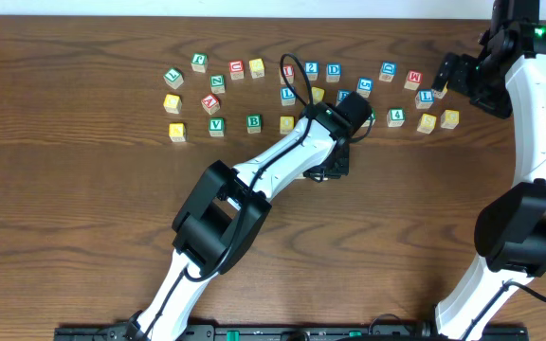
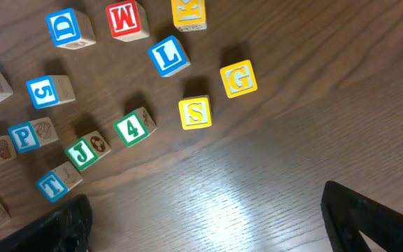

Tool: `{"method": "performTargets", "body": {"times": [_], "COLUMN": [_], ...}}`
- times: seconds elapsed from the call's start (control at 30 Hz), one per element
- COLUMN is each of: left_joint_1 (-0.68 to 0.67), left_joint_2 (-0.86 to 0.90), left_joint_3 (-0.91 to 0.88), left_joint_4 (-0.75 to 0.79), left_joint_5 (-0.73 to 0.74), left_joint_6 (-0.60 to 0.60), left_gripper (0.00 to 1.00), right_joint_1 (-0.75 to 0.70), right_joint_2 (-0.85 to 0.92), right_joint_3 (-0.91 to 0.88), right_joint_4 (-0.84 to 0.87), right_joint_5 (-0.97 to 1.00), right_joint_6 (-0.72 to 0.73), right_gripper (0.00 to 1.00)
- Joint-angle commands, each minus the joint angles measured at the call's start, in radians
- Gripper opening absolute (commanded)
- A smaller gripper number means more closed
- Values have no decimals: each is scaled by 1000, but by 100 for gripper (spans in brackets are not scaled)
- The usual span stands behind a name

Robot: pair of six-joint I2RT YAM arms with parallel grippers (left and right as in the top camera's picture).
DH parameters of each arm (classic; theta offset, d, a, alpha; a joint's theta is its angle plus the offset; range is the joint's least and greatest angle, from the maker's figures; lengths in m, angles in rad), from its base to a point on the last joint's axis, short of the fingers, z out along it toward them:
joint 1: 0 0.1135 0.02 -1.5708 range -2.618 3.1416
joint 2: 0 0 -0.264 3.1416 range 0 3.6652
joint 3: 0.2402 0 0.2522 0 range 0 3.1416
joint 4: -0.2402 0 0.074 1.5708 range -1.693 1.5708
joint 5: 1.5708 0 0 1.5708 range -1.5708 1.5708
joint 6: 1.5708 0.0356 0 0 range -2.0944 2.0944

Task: Spell out NEURIPS
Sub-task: 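Lower the green R block to the right of the red U block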

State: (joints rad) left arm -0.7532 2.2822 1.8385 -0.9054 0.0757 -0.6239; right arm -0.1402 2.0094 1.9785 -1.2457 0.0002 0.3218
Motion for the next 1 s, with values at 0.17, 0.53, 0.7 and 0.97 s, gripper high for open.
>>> {"method": "performTargets", "body": {"times": [0.17,0.53,0.7,0.97], "left_joint_1": [1,2,2,3], "left_joint_2": [35,35,35,35], "left_joint_3": [-4,-4,-4,-4], "left_joint_4": [-8,6,14,15], "left_joint_5": [29,28,1,-63], "left_joint_6": [-37,-36,-35,-36], "left_gripper": [30,46,44,41], "right_joint_1": [4,4,4,4], "right_joint_2": [-6,-6,-6,-6], "right_joint_3": [2,2,2,-1], "right_joint_4": [-5,-7,-7,-7], "right_joint_5": [8,8,8,8], "right_joint_6": [6,6,6,6], "right_gripper": [99,99,99,99]}}
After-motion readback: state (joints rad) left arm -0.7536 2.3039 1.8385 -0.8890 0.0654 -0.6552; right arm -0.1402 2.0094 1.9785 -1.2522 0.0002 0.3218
